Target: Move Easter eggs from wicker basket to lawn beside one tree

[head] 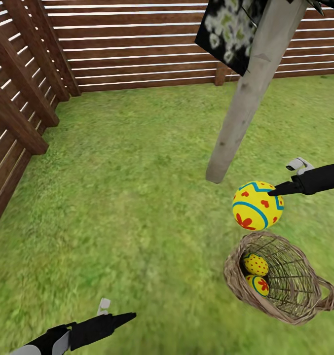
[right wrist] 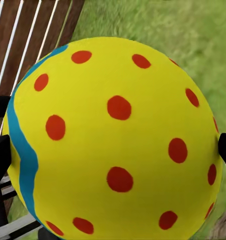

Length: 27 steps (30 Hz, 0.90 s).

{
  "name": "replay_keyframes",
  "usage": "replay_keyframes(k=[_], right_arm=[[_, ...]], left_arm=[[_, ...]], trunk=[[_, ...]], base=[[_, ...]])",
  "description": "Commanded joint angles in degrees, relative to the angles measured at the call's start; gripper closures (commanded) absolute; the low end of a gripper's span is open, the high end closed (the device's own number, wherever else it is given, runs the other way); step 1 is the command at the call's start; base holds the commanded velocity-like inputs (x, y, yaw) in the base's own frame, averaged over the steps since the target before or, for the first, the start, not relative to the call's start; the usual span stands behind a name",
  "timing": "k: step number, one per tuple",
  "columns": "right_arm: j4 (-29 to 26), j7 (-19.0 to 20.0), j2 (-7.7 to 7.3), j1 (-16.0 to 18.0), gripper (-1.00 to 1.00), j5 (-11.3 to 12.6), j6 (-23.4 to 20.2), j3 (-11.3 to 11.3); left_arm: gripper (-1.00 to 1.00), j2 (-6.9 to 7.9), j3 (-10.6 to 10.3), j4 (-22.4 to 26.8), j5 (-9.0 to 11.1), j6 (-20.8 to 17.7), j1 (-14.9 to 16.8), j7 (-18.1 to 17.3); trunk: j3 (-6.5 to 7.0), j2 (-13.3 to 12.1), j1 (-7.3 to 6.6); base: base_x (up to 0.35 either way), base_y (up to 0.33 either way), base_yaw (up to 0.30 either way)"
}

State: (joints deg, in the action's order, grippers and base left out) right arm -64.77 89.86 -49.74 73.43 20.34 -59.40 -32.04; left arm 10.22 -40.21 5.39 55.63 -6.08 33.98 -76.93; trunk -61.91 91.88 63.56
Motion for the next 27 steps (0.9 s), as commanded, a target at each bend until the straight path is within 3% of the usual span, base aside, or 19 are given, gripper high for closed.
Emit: replay_keyframes(k=[1, 6, 11, 27], right_arm=[[0.00, 0.14, -0.08, 0.13, 1.00, 0.21, -0.60, -0.25], [-0.01, 0.14, 0.13, 0.13, 1.00, 0.31, -0.60, -0.52], [-0.05, 0.14, 0.09, 0.13, 1.00, 1.99, -0.60, -2.93], [-0.09, 0.14, 0.16, 0.13, 1.00, 2.42, -0.60, -3.25]], left_arm=[[-1.00, 0.03, -0.48, 0.06, 0.53, -0.59, 0.03, -0.15], [-1.00, -0.02, -0.48, 0.06, 0.53, -0.60, 0.01, -0.15], [-1.00, -0.03, -0.48, 0.06, 0.53, -0.60, 0.00, -0.15], [-1.00, -0.03, -0.48, 0.06, 0.53, -0.60, 0.02, -0.15]], trunk=[[-0.04, 0.02, 0.00], [-0.04, 0.02, 0.00], [-0.04, 0.02, 0.00], [-0.04, 0.02, 0.00]], base=[[0.000, 0.245, 0.000], [0.000, 0.240, 0.000], [0.000, 0.230, 0.000], [0.000, 0.226, 0.000]])
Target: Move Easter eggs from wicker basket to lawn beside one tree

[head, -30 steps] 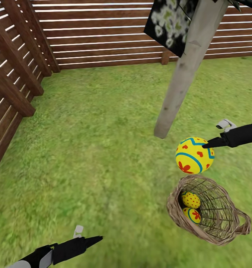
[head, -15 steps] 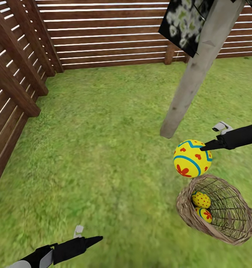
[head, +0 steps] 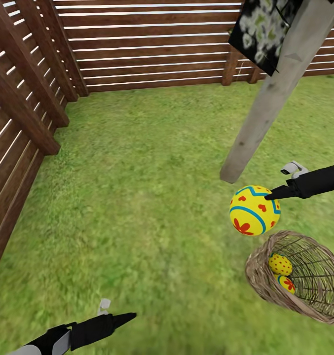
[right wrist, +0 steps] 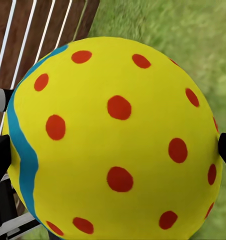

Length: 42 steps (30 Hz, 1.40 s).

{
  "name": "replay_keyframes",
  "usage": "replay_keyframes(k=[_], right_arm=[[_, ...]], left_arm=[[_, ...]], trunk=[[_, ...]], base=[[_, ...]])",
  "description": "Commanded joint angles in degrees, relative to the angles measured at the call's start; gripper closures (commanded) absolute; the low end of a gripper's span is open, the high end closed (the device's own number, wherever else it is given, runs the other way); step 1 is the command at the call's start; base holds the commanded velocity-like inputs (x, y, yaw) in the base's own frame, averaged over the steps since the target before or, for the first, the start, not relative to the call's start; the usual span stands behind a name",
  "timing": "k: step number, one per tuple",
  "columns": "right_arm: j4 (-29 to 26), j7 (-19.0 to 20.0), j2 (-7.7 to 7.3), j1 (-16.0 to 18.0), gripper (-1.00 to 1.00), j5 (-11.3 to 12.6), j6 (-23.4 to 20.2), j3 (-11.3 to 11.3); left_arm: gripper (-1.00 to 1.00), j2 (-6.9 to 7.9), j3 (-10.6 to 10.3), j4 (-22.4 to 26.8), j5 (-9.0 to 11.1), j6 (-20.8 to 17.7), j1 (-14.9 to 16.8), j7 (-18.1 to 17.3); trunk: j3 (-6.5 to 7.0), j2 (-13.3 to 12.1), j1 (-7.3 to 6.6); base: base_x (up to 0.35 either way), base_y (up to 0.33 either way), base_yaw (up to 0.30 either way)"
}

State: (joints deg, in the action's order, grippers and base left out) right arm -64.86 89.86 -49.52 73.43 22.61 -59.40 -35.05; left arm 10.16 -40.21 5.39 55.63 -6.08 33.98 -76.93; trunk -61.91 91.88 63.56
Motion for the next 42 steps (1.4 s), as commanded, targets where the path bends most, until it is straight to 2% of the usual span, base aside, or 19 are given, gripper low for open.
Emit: replay_keyframes(k=[1, 12, 15, 18, 20, 22, 24, 25, 27, 30, 33, 37, 39, 41, 42], right_arm=[[0.00, 0.14, -0.06, 0.13, 1.00, 0.15, -0.60, -0.26], [-0.06, 0.14, 0.41, 0.13, 1.00, 0.08, -0.60, -0.76], [-0.09, 0.14, 1.49, 0.13, 1.00, -0.14, -0.60, -1.00], [-0.03, 0.14, 3.27, 0.13, 1.00, -0.27, -0.60, -3.93], [0.09, -0.76, 4.92, 0.13, 1.00, -0.34, -0.60, -4.80], [0.43, -3.46, 7.25, 0.13, 1.00, -0.36, -0.60, -5.77], [0.86, -6.97, 10.29, 0.13, 1.00, -0.32, -0.60, -8.81], [0.96, -8.19, 11.24, 0.13, 1.00, -0.28, -0.60, -9.89], [2.16, -11.01, 14.06, 0.13, 1.00, -0.25, -0.60, -11.78], [6.05, -12.21, 17.70, 0.13, 1.00, -0.33, -0.60, -12.54], [8.55, -12.96, 20.12, 0.13, 1.00, -0.37, -0.60, -12.65], [13.62, -17.53, 24.53, 0.13, 1.00, -0.34, -0.60, -12.67], [18.43, -20.19, 27.53, 0.13, 1.00, -0.36, -0.60, -12.68], [25.06, -25.08, 31.49, 0.13, 1.00, -0.37, -0.60, -12.68], [27.68, -27.06, 32.99, 0.13, 1.00, -0.35, -0.60, -12.68]], left_arm=[[-1.00, 0.03, -0.48, 0.06, 0.53, -0.59, 0.01, -0.15], [-1.00, 0.03, -0.48, 0.06, 0.53, -0.58, 0.00, -0.15], [-1.00, 0.03, -0.48, 0.06, 0.53, -0.60, 0.01, -0.15], [-1.00, 0.03, -0.48, 0.06, 0.53, -0.60, 0.00, -0.15], [-1.00, -0.02, -0.48, 0.06, 0.53, -0.60, 0.02, -0.15], [-1.00, 0.02, -0.48, 0.06, 0.53, -0.60, 0.01, -0.15], [-1.00, -0.03, -0.48, 0.06, 0.53, -0.56, 0.03, -0.15], [-1.00, -0.04, -0.48, 0.06, 0.53, -0.58, 0.02, -0.15], [-1.00, -0.05, -0.48, 0.06, 0.53, -0.54, 0.02, -0.15], [-1.00, -0.06, -0.48, 0.06, 0.53, -0.53, 0.03, -0.12], [-1.00, -0.06, -0.48, 0.06, 0.53, -0.52, 0.01, -0.07], [-1.00, -0.07, -0.54, 0.06, 0.41, -0.52, 0.01, 0.01], [-1.00, -0.06, -0.50, 0.06, 0.37, -0.52, 0.03, 0.08], [-1.00, -0.06, -0.49, 0.06, 0.41, -0.52, 0.01, 0.79], [-1.00, -0.06, -0.49, 0.06, 0.45, -0.52, 0.00, 1.00]], trunk=[[-0.04, 0.02, 0.00], [-0.04, 0.02, 0.00], [-0.04, 0.02, 0.00], [-0.04, 0.02, 0.00], [-0.04, 0.02, 0.00], [-0.04, 0.02, 0.00], [-0.04, 0.02, 0.00], [-0.04, 0.02, 0.00], [-0.04, 0.02, 0.00], [-0.04, 0.02, 0.00], [-0.04, 0.02, 0.00], [-0.04, 0.02, 0.00], [-0.04, 0.02, 0.00], [-0.04, 0.02, 0.00], [-0.04, 0.02, 0.00]], base=[[0.000, 0.225, 0.000], [0.000, 0.221, 0.000], [0.000, 0.218, 0.000], [0.000, 0.212, 0.000], [0.000, 0.132, 0.000], [0.000, 0.040, 0.000], [0.000, 0.010, 0.000], [0.000, 0.005, 0.000], [0.000, 0.002, 0.000], [0.000, 0.000, 0.000], [0.000, 0.000, 0.000], [0.000, 0.000, 0.000], [0.000, 0.000, 0.000], [0.000, 0.000, 0.000], [0.000, 0.000, 0.000]])
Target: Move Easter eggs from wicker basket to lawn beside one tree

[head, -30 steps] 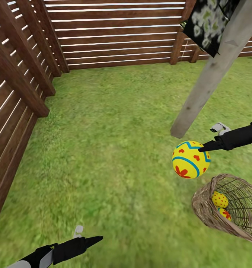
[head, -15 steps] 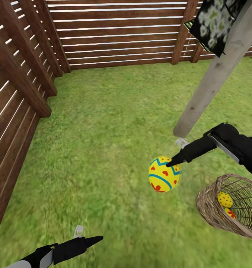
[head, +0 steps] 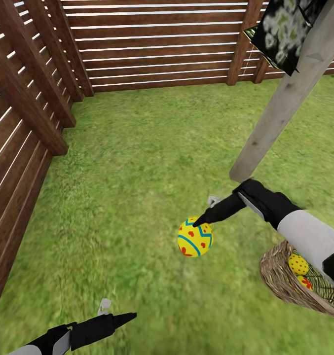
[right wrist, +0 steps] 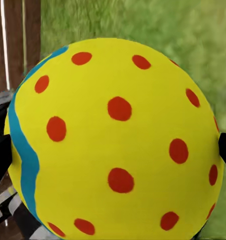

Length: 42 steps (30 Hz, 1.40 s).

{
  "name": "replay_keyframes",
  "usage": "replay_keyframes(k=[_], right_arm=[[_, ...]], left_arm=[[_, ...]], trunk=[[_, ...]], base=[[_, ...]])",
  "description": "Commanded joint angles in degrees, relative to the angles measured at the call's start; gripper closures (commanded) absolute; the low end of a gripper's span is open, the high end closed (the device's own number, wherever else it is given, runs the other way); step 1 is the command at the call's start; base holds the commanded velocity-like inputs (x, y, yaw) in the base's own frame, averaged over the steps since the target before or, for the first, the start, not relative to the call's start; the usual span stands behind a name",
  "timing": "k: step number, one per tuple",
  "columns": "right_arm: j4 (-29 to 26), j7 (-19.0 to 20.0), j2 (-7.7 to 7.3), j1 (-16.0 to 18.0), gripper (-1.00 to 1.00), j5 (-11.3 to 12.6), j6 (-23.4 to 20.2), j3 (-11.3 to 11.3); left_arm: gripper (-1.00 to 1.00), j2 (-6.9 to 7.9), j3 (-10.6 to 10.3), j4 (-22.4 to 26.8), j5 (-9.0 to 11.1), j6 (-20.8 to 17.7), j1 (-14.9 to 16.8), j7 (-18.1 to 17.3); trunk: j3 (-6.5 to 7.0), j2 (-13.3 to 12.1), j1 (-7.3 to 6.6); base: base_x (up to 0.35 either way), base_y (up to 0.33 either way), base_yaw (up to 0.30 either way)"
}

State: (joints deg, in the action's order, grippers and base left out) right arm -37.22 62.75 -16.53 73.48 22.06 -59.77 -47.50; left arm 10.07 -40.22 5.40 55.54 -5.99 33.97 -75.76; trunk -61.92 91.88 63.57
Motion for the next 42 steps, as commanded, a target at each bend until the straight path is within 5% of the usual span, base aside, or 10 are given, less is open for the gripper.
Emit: replay_keyframes(k=[1, 3, 5, 9, 11, 16, 20, 42], right_arm=[[3.82, -2.50, 2.04, 0.08, 1.00, 0.21, -0.18, -0.18], [9.32, -5.47, 4.90, 0.08, 1.00, 0.18, -0.02, -0.15], [11.38, -6.36, 5.96, 0.08, 1.00, 0.19, 0.12, -0.14], [12.20, -7.19, 6.55, 0.08, 1.00, 0.29, 0.36, 0.20], [11.99, -11.19, 6.72, 0.08, 1.00, 0.44, 1.31, 1.11], [11.63, -23.43, 6.81, 0.08, 1.00, 0.60, 9.77, 10.34], [11.57, -25.61, 6.78, 0.08, 1.00, 0.61, 11.71, 14.50], [11.55, -25.66, 6.78, 0.08, 1.00, 0.58, 12.22, 14.89]], left_arm=[[-1.00, 0.04, -0.48, 0.05, 0.58, -0.56, 0.02, 0.04], [-1.00, 0.07, -0.47, 0.05, 0.61, -0.53, 0.03, 0.14], [-1.00, 0.06, -0.47, 0.05, 0.65, -0.27, 0.01, 0.16], [-1.00, 0.04, -0.47, 0.05, 0.79, 0.12, 0.03, 0.22], [-1.00, 0.04, -0.47, 0.05, 0.80, 0.14, 0.04, 0.25], [-1.00, 0.04, -0.53, 0.05, 0.67, 0.18, 0.02, 0.26], [-1.00, 0.02, -0.56, 0.05, 0.61, 0.18, 0.03, 0.36], [-1.00, 0.01, -0.49, 0.05, 0.68, 0.19, 0.03, 1.30]], trunk=[[-0.03, 0.02, -0.01], [-0.03, 0.02, -0.01], [-0.03, 0.02, -0.01], [-0.03, 0.02, -0.01], [-0.03, 0.02, -0.01], [-0.03, 0.02, -0.01], [-0.03, 0.02, -0.01], [-0.21, 0.42, 0.21]], base=[[0.000, 0.000, 0.000], [0.000, 0.000, 0.000], [0.000, 0.000, 0.000], [0.000, 0.000, 0.000], [0.000, 0.000, 0.000], [0.000, 0.000, 0.000], [0.000, 0.000, 0.000], [0.208, 0.011, 0.000]])
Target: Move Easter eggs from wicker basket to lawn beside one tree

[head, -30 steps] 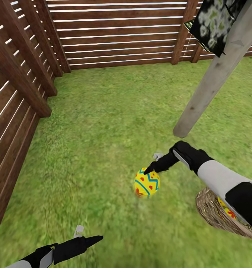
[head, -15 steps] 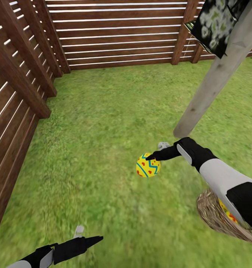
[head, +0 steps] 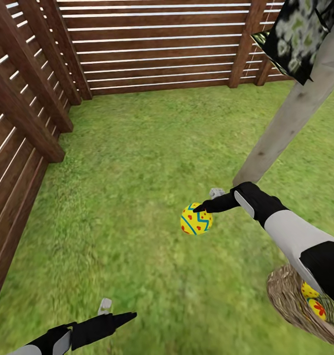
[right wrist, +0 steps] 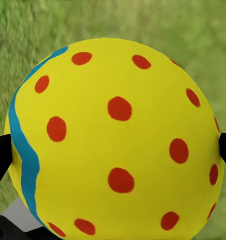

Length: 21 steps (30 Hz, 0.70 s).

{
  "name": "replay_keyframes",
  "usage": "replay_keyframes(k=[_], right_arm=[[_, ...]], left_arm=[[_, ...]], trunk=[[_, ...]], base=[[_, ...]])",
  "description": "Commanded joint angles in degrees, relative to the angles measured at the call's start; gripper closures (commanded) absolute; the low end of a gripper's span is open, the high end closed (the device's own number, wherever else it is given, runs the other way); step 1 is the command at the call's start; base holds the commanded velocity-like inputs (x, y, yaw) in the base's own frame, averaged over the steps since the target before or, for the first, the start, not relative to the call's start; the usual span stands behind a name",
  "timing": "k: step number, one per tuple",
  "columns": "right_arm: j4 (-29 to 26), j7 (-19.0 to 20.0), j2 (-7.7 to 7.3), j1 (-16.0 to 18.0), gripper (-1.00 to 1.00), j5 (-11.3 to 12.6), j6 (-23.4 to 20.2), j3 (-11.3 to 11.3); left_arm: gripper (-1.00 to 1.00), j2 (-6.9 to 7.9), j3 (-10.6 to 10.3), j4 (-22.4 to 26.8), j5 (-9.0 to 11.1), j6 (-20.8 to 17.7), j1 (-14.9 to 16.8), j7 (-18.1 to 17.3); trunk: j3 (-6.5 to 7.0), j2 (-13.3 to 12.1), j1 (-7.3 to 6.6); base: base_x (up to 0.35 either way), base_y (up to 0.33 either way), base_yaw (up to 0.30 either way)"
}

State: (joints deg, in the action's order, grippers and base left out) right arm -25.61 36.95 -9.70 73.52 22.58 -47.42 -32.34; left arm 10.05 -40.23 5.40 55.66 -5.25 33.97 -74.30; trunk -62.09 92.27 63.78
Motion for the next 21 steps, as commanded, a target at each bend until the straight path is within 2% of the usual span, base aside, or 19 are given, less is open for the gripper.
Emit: replay_keyframes(k=[1, 17, 21], right_arm=[[-0.06, 0.14, -0.05, 0.05, 1.00, 0.04, -0.13, -0.30], [0.36, -0.47, 0.09, 0.05, 1.00, -0.05, -0.13, -0.31], [0.85, -0.61, 1.25, 0.05, 1.00, -0.28, -0.01, -0.23]], left_arm=[[-1.00, 0.01, -0.47, 0.05, 0.62, -0.55, 0.01, -0.16], [-1.00, -0.03, -0.47, 0.05, 0.67, -0.55, 0.02, -0.15], [-1.00, -0.03, -0.47, 0.05, 0.67, -0.55, 0.00, -0.15]], trunk=[[-0.22, 0.43, 0.22], [-3.09, 6.85, 3.74], [-3.81, 8.45, 4.62]], base=[[0.008, 0.001, 0.000], [0.001, 0.000, 0.000], [0.000, 0.000, 0.000]])
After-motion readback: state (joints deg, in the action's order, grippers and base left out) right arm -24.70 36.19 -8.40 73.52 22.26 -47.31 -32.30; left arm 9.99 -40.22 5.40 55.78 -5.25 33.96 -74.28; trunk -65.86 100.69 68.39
